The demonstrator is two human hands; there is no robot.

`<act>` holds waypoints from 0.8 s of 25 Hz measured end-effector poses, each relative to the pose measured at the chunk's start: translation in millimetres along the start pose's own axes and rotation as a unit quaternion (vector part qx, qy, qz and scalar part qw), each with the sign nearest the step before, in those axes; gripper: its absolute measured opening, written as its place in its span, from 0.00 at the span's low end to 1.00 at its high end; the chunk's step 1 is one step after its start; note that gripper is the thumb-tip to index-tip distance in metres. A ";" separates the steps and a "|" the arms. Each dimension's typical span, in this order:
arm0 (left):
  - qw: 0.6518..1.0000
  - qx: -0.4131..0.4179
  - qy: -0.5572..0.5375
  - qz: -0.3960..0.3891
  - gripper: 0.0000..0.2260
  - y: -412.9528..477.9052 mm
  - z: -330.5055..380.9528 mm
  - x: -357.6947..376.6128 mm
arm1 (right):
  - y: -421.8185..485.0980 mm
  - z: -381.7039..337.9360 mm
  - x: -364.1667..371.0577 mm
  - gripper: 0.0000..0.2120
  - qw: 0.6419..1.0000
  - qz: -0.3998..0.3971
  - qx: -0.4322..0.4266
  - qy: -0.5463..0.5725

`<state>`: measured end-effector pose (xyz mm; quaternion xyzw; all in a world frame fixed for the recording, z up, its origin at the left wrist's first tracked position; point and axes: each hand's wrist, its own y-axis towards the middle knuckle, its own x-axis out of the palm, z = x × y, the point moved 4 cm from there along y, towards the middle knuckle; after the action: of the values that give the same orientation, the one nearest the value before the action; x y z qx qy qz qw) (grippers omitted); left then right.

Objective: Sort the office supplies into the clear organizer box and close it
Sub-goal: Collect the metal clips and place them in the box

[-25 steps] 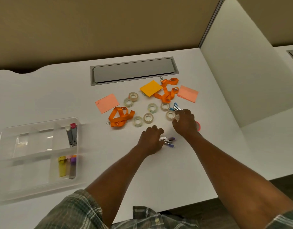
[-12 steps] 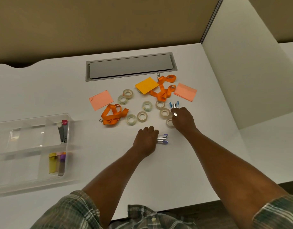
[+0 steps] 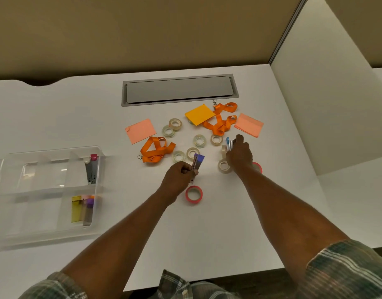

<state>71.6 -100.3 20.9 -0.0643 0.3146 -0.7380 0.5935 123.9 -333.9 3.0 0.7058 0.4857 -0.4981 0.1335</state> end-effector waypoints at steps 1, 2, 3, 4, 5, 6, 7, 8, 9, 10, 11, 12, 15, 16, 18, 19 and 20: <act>0.999 -0.013 -0.031 -0.005 0.10 -0.7 -1.1 -7.8 | 0.0 -1.8 -1.9 0.25 1.000 0.008 0.011 0.018; 0.998 -0.024 -0.059 -0.009 0.11 -0.8 -1.6 -15.3 | -0.5 -4.5 -5.7 0.27 0.999 0.020 0.018 0.038; 0.995 -0.033 -0.089 -0.011 0.11 -1.2 -2.4 -22.8 | -2.4 -8.8 -9.1 0.29 0.997 0.030 0.016 0.064; 0.992 -0.041 -0.121 -0.013 0.12 -1.9 -2.9 -30.1 | -6.8 -15.1 -11.3 0.30 0.994 0.029 0.011 0.101; 0.987 -0.044 -0.154 -0.018 0.12 -3.5 -2.8 -38.8 | -14.2 -24.9 -11.2 0.29 0.986 0.014 0.008 0.163; 0.981 -0.043 -0.188 -0.026 0.12 -5.5 -2.1 -47.1 | -25.3 -37.0 -8.7 0.27 0.968 -0.019 0.017 0.250; 0.973 -0.037 -0.223 -0.037 0.11 -8.5 -1.3 -55.8 | -39.1 -51.6 -2.2 0.23 0.933 -0.071 0.034 0.352; 0.964 -0.028 -0.260 -0.052 0.10 -12.2 -0.2 -65.3 | -56.1 -68.8 6.4 0.18 0.887 -0.131 0.048 0.441; 0.953 -0.019 -0.294 -0.067 0.09 -16.6 0.6 -75.0 | -74.7 -86.4 16.1 0.15 0.837 -0.185 0.055 0.513; 0.944 -0.013 -0.322 -0.075 0.08 -21.5 -0.3 -88.5 | -93.8 -105.4 27.7 0.13 0.794 -0.230 0.055 0.560; 0.936 -0.011 -0.343 -0.077 0.08 -25.6 -1.8 -102.5 | -111.2 -123.0 39.2 0.12 0.759 -0.267 0.052 0.592; 0.930 -0.011 -0.359 -0.075 0.09 -28.9 -4.3 -116.9 | -127.1 -139.8 50.4 0.13 0.734 -0.298 0.048 0.608; 0.927 -0.019 -0.371 -0.048 0.13 -38.3 -19.5 -169.2 | -171.5 -192.0 85.5 0.15 0.703 -0.370 0.035 0.606; 0.933 -0.024 -0.358 -0.030 0.15 -40.6 -26.6 -187.9 | -184.0 -208.4 97.0 0.15 0.709 -0.382 0.029 0.592; 0.947 -0.036 -0.317 0.029 0.16 -44.0 -43.2 -225.8 | -203.6 -236.4 120.0 0.13 0.749 -0.379 0.017 0.544; 0.953 -0.043 -0.295 0.062 0.15 -45.4 -51.7 -244.0 | -211.5 -247.8 131.2 0.13 0.776 -0.368 0.016 0.511; 0.955 -0.050 -0.279 0.091 0.14 -45.9 -60.4 -262.4 | -219.3 -259.6 143.0 0.14 0.801 -0.357 0.021 0.480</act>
<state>80.4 168.1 70.9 -0.2679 0.1775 -0.6173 0.7181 97.8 27.7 70.2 0.6341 0.6948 -0.1182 -0.3181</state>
